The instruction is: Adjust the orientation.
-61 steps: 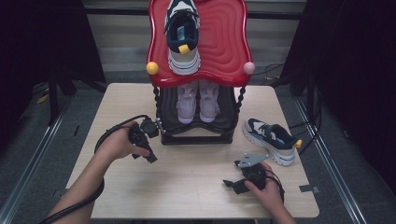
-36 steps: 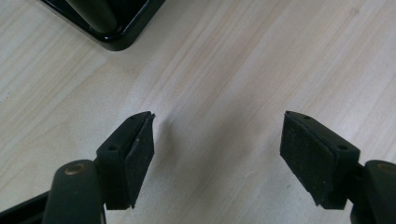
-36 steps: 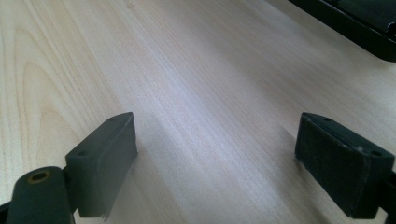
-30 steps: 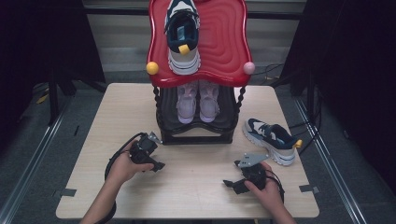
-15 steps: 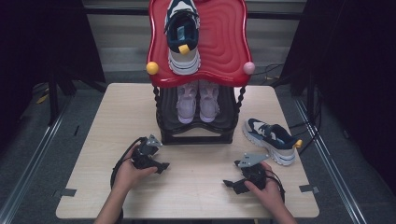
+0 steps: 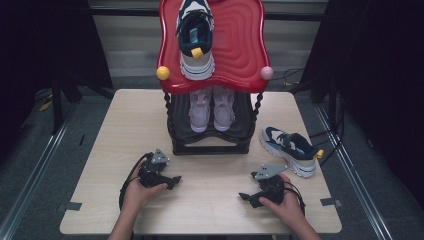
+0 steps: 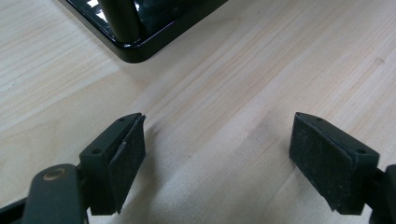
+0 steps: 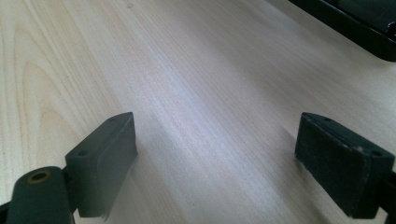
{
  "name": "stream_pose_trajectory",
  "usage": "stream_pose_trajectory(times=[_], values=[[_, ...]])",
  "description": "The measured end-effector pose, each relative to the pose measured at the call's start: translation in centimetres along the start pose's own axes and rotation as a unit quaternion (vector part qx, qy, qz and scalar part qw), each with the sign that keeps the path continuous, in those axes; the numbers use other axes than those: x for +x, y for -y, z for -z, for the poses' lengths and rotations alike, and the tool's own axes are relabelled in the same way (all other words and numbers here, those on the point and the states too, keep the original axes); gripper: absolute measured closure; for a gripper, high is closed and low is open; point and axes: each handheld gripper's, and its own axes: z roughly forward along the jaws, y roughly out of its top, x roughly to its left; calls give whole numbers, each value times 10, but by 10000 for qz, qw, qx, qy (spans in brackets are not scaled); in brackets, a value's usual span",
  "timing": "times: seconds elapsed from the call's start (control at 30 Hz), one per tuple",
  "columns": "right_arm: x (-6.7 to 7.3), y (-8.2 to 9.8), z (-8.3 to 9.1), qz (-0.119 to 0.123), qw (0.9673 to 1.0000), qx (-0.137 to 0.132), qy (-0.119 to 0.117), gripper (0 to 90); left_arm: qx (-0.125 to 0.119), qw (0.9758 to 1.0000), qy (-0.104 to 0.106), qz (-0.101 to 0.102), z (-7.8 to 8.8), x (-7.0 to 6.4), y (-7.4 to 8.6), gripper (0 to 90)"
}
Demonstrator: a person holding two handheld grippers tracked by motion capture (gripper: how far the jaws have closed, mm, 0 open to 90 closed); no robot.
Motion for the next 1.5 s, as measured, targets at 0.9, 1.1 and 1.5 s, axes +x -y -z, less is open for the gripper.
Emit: stream_pose_trajectory(times=[0.9, 1.1, 1.5], values=[[-10, -19, 14, 168, 9961, 815, -304, 199, -333, 9994, -88, -22, -1, -1, 9, 144], [-18, -25, 23, 104, 9969, 743, -256, 213, -330, 9994, -92, 0, -1, -2, 9, 144], [-48, -43, 57, -35, 9990, 407, 180, 232, -336, 9994, -92, 10, -1, -2, 9, 145]])
